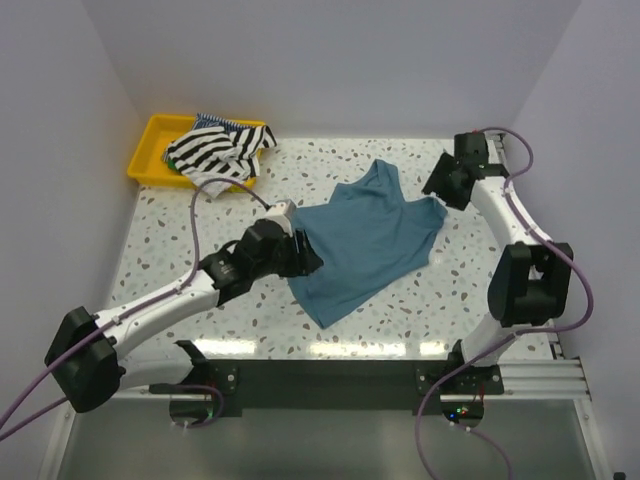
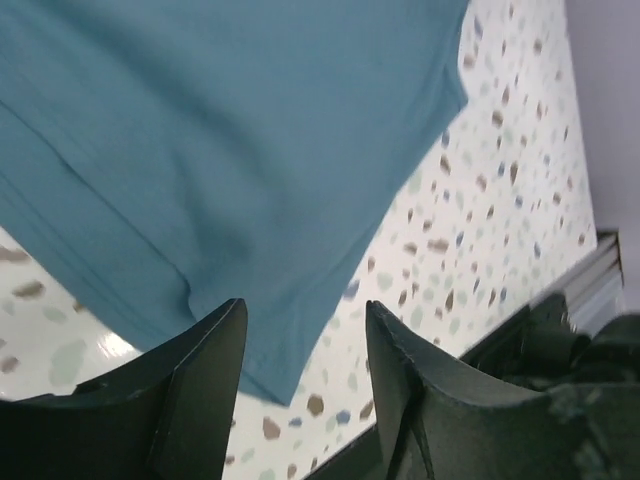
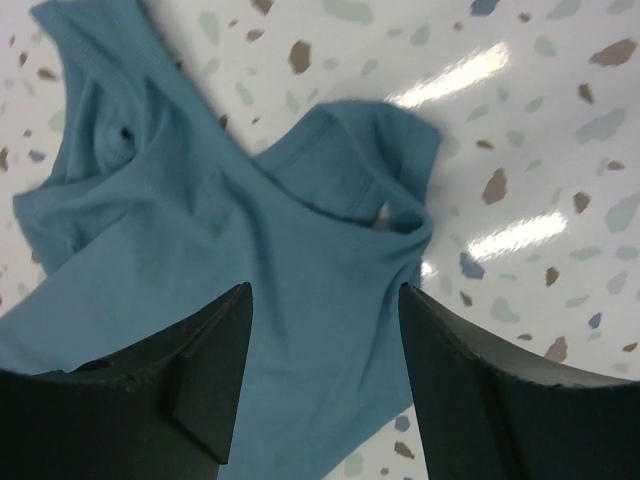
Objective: Fold and stack the tank tops
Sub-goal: Flatten the tank top out
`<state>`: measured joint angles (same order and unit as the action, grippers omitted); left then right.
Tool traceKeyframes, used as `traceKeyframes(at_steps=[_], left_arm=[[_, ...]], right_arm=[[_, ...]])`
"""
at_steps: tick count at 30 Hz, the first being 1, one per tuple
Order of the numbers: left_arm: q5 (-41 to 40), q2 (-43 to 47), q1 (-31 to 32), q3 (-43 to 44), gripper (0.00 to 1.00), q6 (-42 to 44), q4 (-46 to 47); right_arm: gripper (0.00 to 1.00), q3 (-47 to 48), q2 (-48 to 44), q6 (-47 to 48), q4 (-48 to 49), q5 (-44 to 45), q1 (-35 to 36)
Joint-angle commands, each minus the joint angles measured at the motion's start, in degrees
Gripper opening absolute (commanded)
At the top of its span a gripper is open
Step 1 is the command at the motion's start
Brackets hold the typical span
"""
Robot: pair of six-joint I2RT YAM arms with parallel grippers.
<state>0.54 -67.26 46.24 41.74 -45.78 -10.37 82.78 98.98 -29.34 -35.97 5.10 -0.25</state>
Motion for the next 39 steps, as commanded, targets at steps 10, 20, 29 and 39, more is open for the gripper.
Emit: traceKeyframes(at_steps=[10,20,29,39], left_arm=[[-11.61,-14.81,-18.28,15.56,0.45,11.41,-6.24],[-5.21,-15.35,-21.19,11.62,0.37,7.82,-3.26],[-1.16,-15.70,-21.19,2.48,0.31,5.26,3.24],[-0.80,-18.25,-21.10,0.01,0.27,4.82,6.50]], right_arm=[[0.37,-30.75,-23.57,-14.15,13.65,4.64,38.77],[0.32,-23.91,-13.30,-13.11,8.29,16.34,61.50],[0.34,-16.78,-1.87,-10.12,5.65,19.59,68.63],[0.40,-15.90,2.97,-9.86,4.67,20.30,69.16]])
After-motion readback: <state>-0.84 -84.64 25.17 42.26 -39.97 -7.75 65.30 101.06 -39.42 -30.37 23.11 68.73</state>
